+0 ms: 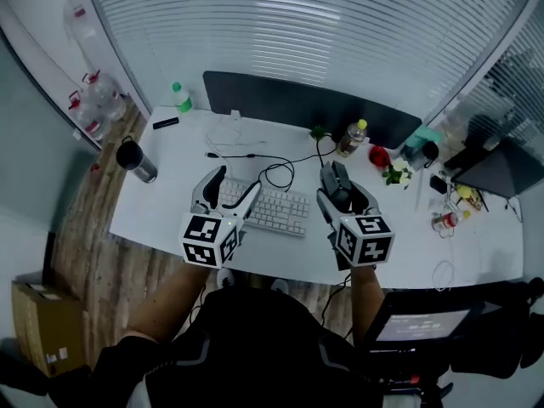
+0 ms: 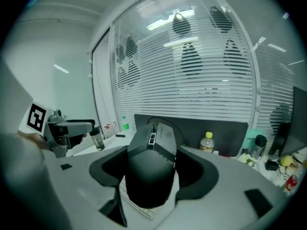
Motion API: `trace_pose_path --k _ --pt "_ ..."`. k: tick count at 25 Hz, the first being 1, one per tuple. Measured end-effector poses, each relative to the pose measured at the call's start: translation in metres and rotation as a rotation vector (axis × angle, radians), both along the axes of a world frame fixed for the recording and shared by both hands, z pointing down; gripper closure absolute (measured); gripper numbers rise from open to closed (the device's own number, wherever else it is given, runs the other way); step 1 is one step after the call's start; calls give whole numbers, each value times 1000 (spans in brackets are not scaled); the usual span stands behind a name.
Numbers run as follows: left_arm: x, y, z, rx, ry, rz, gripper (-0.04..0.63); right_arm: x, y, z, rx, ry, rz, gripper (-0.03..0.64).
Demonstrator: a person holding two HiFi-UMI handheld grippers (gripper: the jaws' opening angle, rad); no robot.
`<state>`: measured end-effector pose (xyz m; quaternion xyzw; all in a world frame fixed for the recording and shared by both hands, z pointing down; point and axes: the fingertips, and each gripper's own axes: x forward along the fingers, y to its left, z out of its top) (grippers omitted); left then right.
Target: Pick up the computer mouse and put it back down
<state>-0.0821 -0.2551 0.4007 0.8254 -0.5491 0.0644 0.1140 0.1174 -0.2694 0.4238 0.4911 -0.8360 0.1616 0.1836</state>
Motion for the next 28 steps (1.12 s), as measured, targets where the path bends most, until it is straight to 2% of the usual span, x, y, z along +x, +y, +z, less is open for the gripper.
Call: trace_pose_path --k 9,16,24,28 --pt "-120 44 3 1 -6 -318 244 -139 -10 -6 13 -36 -333 324" --pt "-204 88 1 -3 -18 -491 244 -237 10 -21 29 -72 -498 322" --pt "-274 115 -4 5 -14 -583 244 -317 24 -27 31 -73 -584 322" --pt "-294 117 12 -28 -8 -582 244 -350 26 -10 3 -61 -593 322"
